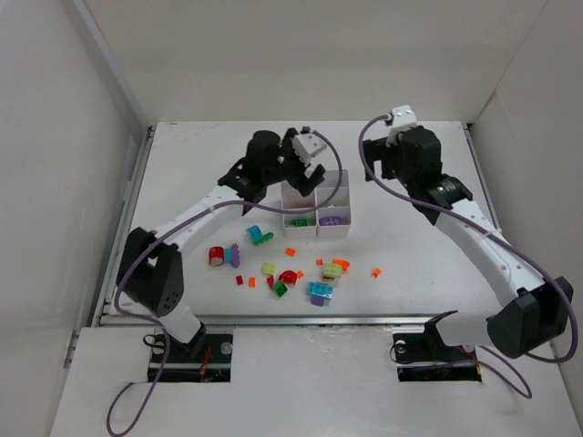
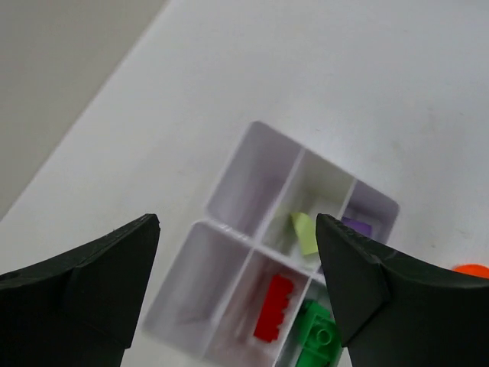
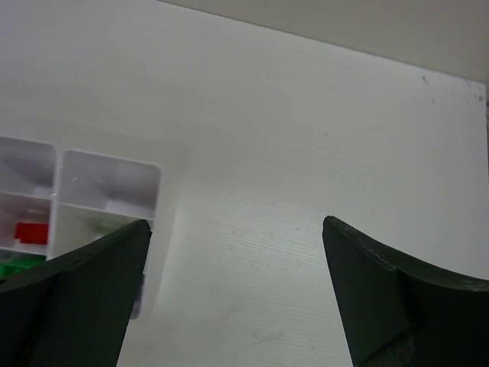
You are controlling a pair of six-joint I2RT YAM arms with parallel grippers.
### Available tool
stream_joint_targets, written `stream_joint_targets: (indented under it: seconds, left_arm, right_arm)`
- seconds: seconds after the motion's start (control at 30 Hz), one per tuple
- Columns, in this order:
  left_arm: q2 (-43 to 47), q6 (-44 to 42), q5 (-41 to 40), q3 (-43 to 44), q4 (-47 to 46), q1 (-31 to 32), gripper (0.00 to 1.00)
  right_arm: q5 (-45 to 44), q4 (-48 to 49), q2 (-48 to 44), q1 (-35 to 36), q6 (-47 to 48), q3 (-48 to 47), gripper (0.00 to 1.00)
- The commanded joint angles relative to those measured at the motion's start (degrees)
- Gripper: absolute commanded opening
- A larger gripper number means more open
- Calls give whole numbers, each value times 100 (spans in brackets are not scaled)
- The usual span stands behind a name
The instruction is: Sort the legos into containers by color
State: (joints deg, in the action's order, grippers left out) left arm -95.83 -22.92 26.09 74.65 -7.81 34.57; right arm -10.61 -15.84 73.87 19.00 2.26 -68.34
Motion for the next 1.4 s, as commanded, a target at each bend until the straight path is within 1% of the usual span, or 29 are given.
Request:
stream_joint_targets:
  seconds: [0.0, 0.03, 0.07, 0.1, 0.13, 0.17, 0.2, 0.3, 0.33, 0.4, 0.43, 0.47, 0.5, 0.57, 0.6, 0.7, 0.8, 0.93, 1.03, 1.23, 1.27, 1.3, 1.37]
  left_arm:
    - [854, 673, -1103, -284, -177, -327, 81]
    - [1247, 744, -1671, -415, -116, -406, 81]
    - [1477, 849, -1955, -573, -63, -607, 81]
    - [1715, 1007, -2298, -949, -62, -722, 81]
    - [1969, 1557, -2727, -1144, -62, -836, 81]
    - [2476, 1841, -3523, -1320, 25, -1081, 73]
    - [2716, 2009, -3714, -1635, 121, -1240, 70]
    - [3578, 2465, -3883, -2085, 499, -1714, 69]
    - [3763, 2537, -3883, -2400, 561, -1786, 69]
    - [4289, 2695, -4136, -2656, 754, -1961, 72]
    - [4431, 2844, -4234, -2858, 816, -2015, 75]
    - [4572, 2845, -4339, -2938, 869, -2015, 76]
    - [4817, 2906, -4540, -3008, 921, -2111, 77]
    - [5012, 2907, -4673, -3227, 922, -2200, 79]
    - [5143, 2907, -4735, -3290, 870, -2261, 79]
    - [5258, 2907, -4911, -3518, 747, -2261, 80]
    - [5320, 2907, -4859, -3641, 554, -2261, 80]
    - [5320, 2907, -4806, -3764, 403, -2314, 80]
    - [5259, 2854, -4701, -3765, 290, -2314, 80]
    - [5145, 2749, -4648, -3713, 289, -2314, 81]
    - [5092, 2749, -4648, -3712, 289, -2314, 81]
    - [5092, 2749, -4648, -3712, 289, -2314, 81]
    - [5092, 2749, -4648, -3712, 289, -2314, 81]
  right_arm:
    - [-239, 371, 336, 700, 599, -723, 100]
    - [-240, 371, 478, 849, 600, -847, 100]
    - [30, 292, 619, 972, 600, -979, 100]
    - [303, 187, 742, 1148, 600, -1224, 100]
    - [619, 186, 970, 1236, 600, -1313, 100]
    - [926, 186, 1050, 1342, 600, -1375, 100]
    - [1425, 186, 1138, 1612, 600, -1375, 100]
    - [1693, 239, 1559, 2132, 600, -1586, 100]
    - [1694, 187, 1700, 2438, 600, -1743, 100]
    - [1694, 29, 2209, 2704, 539, -1989, 100]
    - [1807, -68, 2403, 2888, 538, -2121, 100]
    - [1808, -252, 2779, 2985, 538, -2375, 100]
    - [1808, -358, 2965, 3056, 469, -2508, 100]
    - [1729, -673, 3334, 3249, 415, -2946, 100]
    - [1668, -771, 3675, 3302, 354, -3105, 100]
    - [1668, -894, 4239, 3355, 187, -3605, 100]
    - [1668, -1113, 4609, 3408, -59, -4028, 100]
    - [1194, -1578, 5338, 3522, -59, -4494, 100]
    - [1193, -1712, 5507, 3522, -121, -4627, 100]
    - [1307, -1633, 5630, 3522, -173, -4504, 100]
    - [1368, -1633, 5630, 3522, -173, -4504, 95]
    - [1447, -1633, 5630, 3522, -113, -4504, 95]
    - [1553, -1633, 5630, 3522, -42, -4504, 87]
